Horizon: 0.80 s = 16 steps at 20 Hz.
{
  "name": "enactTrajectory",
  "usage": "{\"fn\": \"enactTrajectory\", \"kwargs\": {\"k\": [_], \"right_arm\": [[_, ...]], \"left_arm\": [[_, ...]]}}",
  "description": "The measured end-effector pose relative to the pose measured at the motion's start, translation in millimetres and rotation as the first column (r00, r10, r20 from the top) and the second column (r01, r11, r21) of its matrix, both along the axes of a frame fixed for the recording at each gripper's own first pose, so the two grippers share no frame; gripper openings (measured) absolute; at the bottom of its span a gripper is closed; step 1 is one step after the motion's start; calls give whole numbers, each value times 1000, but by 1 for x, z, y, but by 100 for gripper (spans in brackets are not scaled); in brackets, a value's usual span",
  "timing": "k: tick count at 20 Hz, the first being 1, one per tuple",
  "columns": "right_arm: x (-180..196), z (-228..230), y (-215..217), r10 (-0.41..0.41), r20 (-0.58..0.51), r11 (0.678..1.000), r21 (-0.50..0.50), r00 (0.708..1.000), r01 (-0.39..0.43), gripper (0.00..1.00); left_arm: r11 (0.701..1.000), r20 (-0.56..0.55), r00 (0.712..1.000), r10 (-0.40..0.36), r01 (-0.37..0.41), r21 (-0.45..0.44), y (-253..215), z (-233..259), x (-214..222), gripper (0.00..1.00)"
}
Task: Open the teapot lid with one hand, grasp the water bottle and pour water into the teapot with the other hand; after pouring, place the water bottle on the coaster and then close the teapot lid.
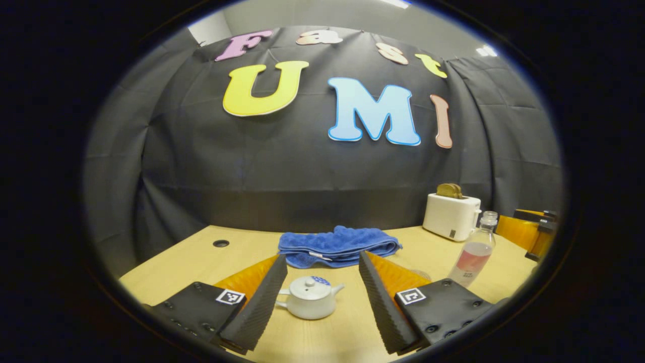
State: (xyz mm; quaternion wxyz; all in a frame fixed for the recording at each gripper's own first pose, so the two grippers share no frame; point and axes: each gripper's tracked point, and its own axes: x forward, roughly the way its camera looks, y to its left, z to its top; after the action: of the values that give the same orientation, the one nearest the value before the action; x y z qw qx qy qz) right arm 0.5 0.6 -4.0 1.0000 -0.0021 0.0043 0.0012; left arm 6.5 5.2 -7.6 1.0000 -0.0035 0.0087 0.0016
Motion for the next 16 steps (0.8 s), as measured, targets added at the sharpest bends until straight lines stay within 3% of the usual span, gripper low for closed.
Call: {"fn": "enactTrajectory", "kwargs": {"k": [6, 16], "right_arm": [[1, -3, 0, 2, -8, 1000, 2, 1000, -2, 96], [-4, -19, -9, -20, -40, 1000, 13, 999, 21, 96]], "left_arm": [[1000, -2, 1000, -3, 3, 15, 2, -3, 5, 91], [1000, -76, 997, 19, -18, 22, 29, -38, 60, 91]]}}
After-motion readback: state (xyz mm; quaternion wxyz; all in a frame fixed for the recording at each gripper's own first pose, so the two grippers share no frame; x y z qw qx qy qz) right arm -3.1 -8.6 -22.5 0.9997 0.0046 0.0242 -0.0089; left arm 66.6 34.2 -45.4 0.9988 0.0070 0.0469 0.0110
